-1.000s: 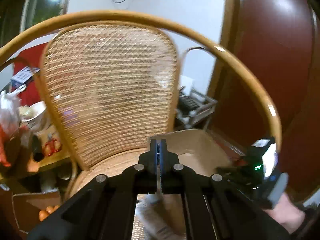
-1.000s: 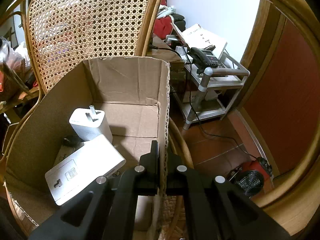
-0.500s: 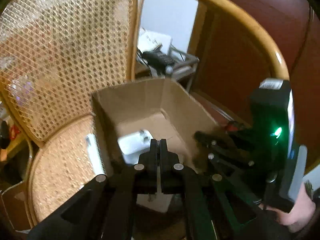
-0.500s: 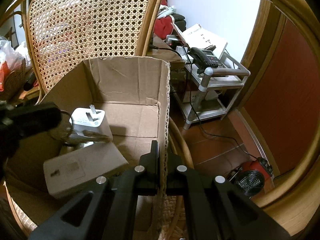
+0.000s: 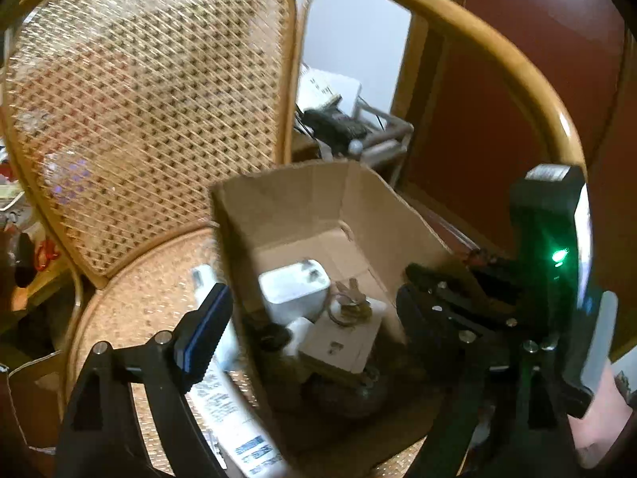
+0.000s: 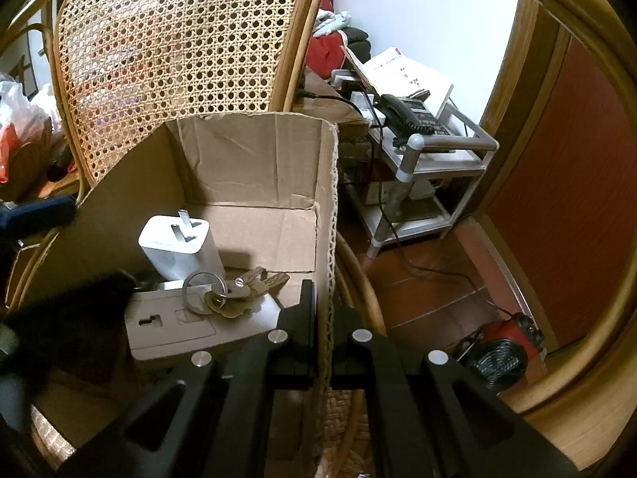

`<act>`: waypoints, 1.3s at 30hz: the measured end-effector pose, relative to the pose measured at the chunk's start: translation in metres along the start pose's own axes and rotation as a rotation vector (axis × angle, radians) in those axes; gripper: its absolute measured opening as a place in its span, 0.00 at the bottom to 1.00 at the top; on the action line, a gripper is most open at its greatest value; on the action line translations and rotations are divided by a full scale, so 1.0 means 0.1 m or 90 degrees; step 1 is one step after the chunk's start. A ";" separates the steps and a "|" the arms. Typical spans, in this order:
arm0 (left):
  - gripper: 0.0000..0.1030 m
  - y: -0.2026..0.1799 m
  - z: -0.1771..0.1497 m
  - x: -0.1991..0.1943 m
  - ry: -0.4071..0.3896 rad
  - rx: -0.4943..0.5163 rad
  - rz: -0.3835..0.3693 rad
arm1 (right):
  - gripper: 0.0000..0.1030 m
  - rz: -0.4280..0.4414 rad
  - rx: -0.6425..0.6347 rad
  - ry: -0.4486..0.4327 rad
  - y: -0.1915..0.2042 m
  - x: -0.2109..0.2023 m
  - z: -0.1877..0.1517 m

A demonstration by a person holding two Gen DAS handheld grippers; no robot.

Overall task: Organize rigid objects
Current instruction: 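Carry the silver keys into the box and open the left tool, then grasp the keys with black fobs with the left tool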

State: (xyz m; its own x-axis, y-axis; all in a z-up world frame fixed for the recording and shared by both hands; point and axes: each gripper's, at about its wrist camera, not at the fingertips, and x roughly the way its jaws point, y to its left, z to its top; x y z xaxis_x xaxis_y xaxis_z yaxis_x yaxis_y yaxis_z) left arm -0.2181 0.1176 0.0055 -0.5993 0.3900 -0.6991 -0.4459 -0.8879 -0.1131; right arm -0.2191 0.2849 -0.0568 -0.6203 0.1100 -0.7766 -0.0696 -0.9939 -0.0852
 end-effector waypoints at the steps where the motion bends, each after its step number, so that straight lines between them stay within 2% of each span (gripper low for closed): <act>1: 0.85 0.04 0.01 -0.04 -0.011 -0.003 -0.006 | 0.05 -0.001 -0.001 0.000 0.01 0.00 0.00; 2: 0.89 0.09 0.00 -0.13 -0.024 -0.008 -0.010 | 0.05 -0.002 -0.002 0.000 0.01 0.00 0.00; 6: 0.91 0.36 -0.06 -0.44 -0.065 -0.028 0.020 | 0.05 -0.002 -0.002 0.000 0.01 0.00 0.00; 9: 0.93 0.58 -0.19 -0.58 -0.065 -0.049 0.030 | 0.05 -0.001 -0.002 0.000 0.01 0.00 0.00; 13: 0.93 0.69 -0.47 -0.57 -0.016 -0.014 0.077 | 0.05 -0.001 -0.002 -0.001 0.01 0.00 0.00; 18: 0.93 0.74 -0.88 -0.58 0.026 -0.040 0.055 | 0.05 0.000 0.002 0.000 -0.01 0.01 0.00; 23: 0.93 0.66 -1.29 -0.42 0.097 -0.016 0.062 | 0.05 -0.001 0.001 0.000 -0.01 0.01 0.00; 25: 0.93 0.63 -1.40 -0.40 0.102 -0.011 0.068 | 0.05 -0.001 0.001 0.001 -0.01 0.01 0.00; 27: 0.93 0.63 -1.45 -0.33 0.118 -0.012 0.064 | 0.05 0.000 0.001 0.001 -0.01 0.01 0.00; 30: 0.93 0.64 -1.51 -0.22 0.139 -0.001 0.087 | 0.05 0.000 0.001 0.001 -0.01 0.01 0.00; 39: 0.93 0.69 -1.51 -0.18 0.126 -0.003 0.066 | 0.05 -0.001 -0.001 0.001 0.00 0.00 0.00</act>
State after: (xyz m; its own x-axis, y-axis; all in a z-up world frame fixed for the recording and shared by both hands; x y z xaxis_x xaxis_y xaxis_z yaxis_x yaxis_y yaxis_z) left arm -0.1379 0.0120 -0.0957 -0.4992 0.2417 -0.8321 -0.3860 -0.9218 -0.0362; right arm -0.2192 0.2851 -0.0571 -0.6187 0.1118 -0.7776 -0.0699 -0.9937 -0.0873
